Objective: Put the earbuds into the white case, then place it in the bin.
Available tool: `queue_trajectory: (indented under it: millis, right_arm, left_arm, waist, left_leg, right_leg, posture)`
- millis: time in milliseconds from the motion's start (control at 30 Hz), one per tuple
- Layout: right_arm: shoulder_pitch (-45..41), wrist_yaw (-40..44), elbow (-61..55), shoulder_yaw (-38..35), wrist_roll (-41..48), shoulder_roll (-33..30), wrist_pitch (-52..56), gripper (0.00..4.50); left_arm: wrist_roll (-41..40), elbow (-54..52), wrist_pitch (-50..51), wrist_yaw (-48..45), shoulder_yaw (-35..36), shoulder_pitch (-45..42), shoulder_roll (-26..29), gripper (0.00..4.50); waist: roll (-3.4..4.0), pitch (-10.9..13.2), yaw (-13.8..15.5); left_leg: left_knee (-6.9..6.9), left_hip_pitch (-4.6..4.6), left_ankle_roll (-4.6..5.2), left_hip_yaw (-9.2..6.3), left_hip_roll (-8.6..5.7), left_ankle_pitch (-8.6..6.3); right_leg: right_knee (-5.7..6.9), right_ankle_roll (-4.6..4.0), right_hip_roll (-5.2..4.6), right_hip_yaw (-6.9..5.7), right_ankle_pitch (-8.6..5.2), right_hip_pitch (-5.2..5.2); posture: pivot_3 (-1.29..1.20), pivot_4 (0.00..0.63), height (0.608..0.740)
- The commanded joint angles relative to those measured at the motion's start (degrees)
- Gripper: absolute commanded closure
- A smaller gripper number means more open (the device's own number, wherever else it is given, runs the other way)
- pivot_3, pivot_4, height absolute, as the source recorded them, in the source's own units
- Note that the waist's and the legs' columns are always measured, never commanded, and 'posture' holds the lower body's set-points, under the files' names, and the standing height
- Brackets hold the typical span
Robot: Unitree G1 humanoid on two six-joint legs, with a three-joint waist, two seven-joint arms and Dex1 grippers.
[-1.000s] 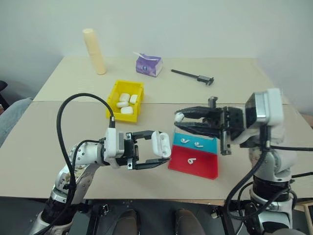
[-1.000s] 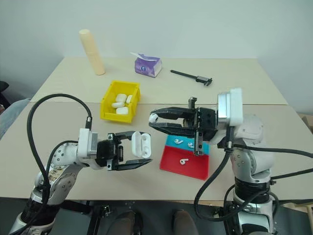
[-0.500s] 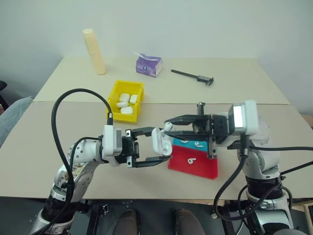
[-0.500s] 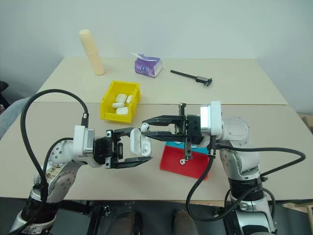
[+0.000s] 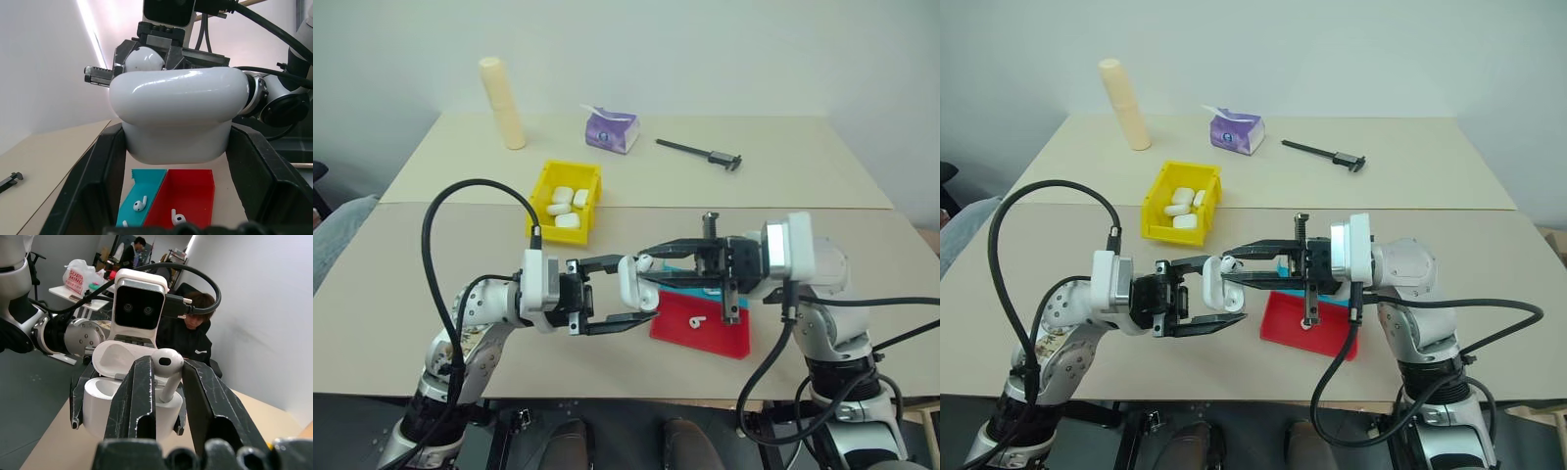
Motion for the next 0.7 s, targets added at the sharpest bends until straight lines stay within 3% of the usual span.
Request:
queue_trajectory:
  millis: [33,67,300,567,700]
  right_arm:
    - [-0.1,-0.2,0.3,0.7,-1.0,-0.5,-1.7,3.87]
    - [-0.1,-0.3,0.5,0.8,-1.5,-0.5,-2.3,3.87]
    - [0.2,0.5,1.7,1.6,-3.1,-1.1,-5.7,1.56]
    - [0.3,2.1,1.4,0.2,-0.9,-5.5,-4.4,1.56]
    - [-4.9,3.2,3.8,0.3,-3.5,-16.3,5.9,1.56]
  left_arm:
    - [-1.1,-1.5,-1.3,-0.2,1.0,-1.0,-0.8,1.74]
    - [-1.1,-1.4,-1.3,-0.2,1.0,-1.1,-0.9,1.74]
    - [-0.6,-1.2,-1.4,-0.1,1.2,-1.3,-1.3,1.74]
    - [2.4,1.4,-3.2,-0.3,2.0,0.2,-0.6,1.74]
    - [5.2,5.2,-6.7,-2.7,4.1,3.1,2.5,1.74]
  waist:
    - [0.00,0.0,0.0]
    - [0.00,0.0,0.0]
    - [0.00,0.0,0.0]
    - [0.00,0.0,0.1]
    - [0.01,0.0,-0.1]
  left_leg:
    - [0.00,0.00,0.00,0.01,0.00,0.00]
    - [0.00,0.00,0.00,0.01,0.00,0.00]
    - [0.00,-0.01,0.00,0.03,0.00,0.00]
    - [0.00,0.00,0.00,0.02,-0.01,0.00]
    - [0.00,0.00,0.00,0.04,0.00,0.00]
  right_leg:
    - [0.00,0.00,0.00,0.00,0.00,0.00]
    - [0.00,0.00,0.00,0.00,0.00,0.00]
    - [-0.01,0.00,0.00,0.00,0.00,0.00]
    - [-0.01,0.00,-0.01,0.00,0.00,0.01]
    - [0.00,-0.01,-0.03,0.04,0.00,-0.05]
  posture:
    - [0.00,0.150,0.740]
    - [0.00,0.150,0.740]
    - [0.00,0.150,0.740]
    - [0.00,0.150,0.740]
    - [0.00,0.150,0.740]
